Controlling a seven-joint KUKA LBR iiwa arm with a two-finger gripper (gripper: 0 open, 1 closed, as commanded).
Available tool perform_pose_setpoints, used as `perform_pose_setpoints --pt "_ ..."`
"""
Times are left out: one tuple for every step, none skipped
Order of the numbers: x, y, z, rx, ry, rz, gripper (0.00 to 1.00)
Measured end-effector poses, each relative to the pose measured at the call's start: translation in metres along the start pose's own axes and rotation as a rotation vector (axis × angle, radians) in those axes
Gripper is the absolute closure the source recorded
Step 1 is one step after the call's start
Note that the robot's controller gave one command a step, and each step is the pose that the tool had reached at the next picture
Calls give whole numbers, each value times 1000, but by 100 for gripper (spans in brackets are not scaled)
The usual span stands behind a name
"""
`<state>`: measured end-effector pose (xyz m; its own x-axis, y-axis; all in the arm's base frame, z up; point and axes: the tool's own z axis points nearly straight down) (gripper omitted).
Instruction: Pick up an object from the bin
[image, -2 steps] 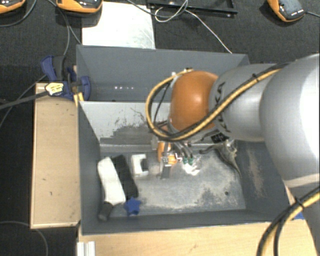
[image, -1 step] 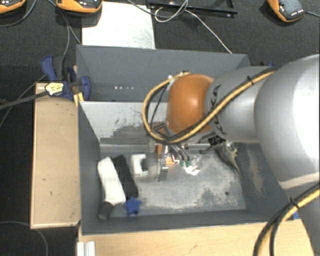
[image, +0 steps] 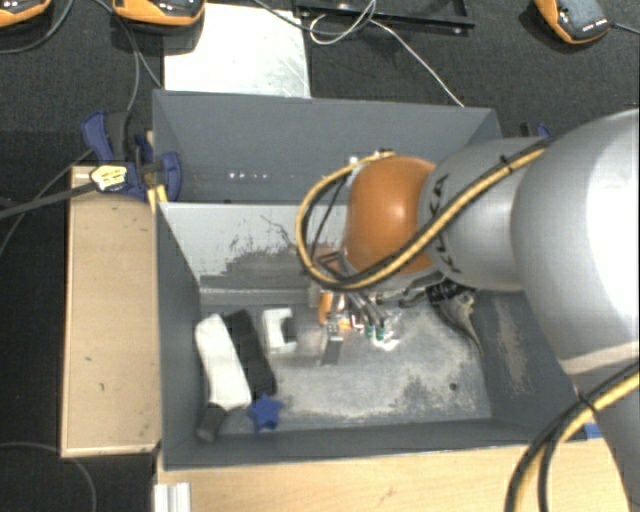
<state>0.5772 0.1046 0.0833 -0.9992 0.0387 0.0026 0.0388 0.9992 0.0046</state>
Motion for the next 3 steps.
perform_pose_setpoints --pt "14 62 7 0 1 -127 0" --pt "25 74 5 -1 0 -157 0" --pt "11 83 0 -1 -4 -458 100"
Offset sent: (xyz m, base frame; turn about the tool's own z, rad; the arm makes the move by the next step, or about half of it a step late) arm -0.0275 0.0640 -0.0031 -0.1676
